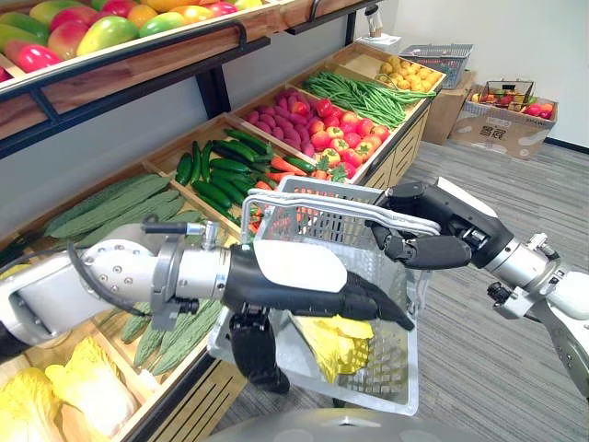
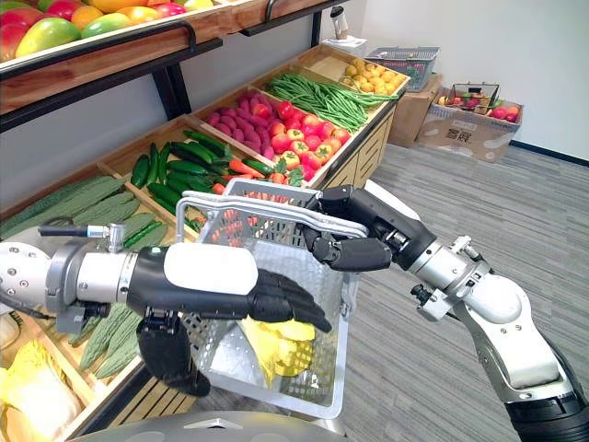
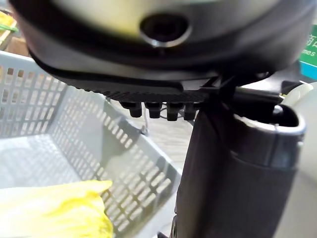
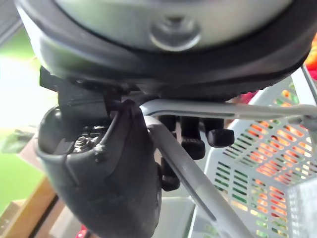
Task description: Pick vegetable in the basket
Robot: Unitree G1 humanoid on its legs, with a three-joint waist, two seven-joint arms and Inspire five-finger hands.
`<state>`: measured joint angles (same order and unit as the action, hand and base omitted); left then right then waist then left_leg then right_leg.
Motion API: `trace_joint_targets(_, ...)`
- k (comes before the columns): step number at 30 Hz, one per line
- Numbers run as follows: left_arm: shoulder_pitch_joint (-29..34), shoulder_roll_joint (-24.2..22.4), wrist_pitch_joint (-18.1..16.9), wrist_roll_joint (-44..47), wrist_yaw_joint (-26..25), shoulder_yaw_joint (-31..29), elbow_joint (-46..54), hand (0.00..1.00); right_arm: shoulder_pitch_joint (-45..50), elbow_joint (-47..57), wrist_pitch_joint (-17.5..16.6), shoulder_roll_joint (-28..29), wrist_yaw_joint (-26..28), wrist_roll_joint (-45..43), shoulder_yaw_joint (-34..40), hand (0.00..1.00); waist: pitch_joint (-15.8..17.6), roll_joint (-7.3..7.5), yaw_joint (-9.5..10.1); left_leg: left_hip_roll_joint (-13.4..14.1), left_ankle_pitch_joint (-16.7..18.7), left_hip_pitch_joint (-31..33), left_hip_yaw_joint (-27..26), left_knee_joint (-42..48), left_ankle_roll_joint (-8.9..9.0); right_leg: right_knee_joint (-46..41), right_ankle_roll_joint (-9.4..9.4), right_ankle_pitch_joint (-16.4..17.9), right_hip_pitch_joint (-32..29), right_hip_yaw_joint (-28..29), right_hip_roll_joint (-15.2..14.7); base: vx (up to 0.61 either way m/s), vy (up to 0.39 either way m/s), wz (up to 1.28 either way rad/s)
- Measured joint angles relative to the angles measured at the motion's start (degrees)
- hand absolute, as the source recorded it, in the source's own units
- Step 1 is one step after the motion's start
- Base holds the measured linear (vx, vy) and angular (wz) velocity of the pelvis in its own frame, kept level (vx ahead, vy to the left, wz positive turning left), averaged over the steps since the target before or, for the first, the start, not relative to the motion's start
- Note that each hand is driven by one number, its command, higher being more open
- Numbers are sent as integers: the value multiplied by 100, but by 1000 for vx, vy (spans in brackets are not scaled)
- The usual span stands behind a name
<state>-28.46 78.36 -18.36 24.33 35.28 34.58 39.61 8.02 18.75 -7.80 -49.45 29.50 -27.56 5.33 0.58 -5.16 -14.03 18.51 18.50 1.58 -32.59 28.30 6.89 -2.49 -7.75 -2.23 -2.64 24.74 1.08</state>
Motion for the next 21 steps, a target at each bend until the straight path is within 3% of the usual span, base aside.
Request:
trace_joint_targets(8,483,154,685,505,485,0,105,100,-8,-90,87,3,-20,287,4,0,1,1,-24,-1,-36,-8,-1,-40,3,-14,16,9,-10,-19,7,20,52,1)
trace_joint_targets(13,484,432,859,713,567,-6,98,100,-13,-123,88,72,-32,407,15,0,10,14,-20,-1,-51,-11,-2,-42,-23,-19,16,9,-7,-17,6,24,64,0)
trace_joint_targets(19,1102,591,823,745,425,-1395,-166,100,1,-257,88,444,-57,668,348,0,64,89,29,-27,-71,-11,136,-66,-11,-33,54,35,68,-126,-10,8,47,10)
trace_joint_targets(21,1508,507,779,891,276,-1943,-377,100,31,-259,88,584,-121,696,591,0,79,113,133,-64,-117,-12,186,-132,-3,-44,76,51,73,-188,-29,4,36,13)
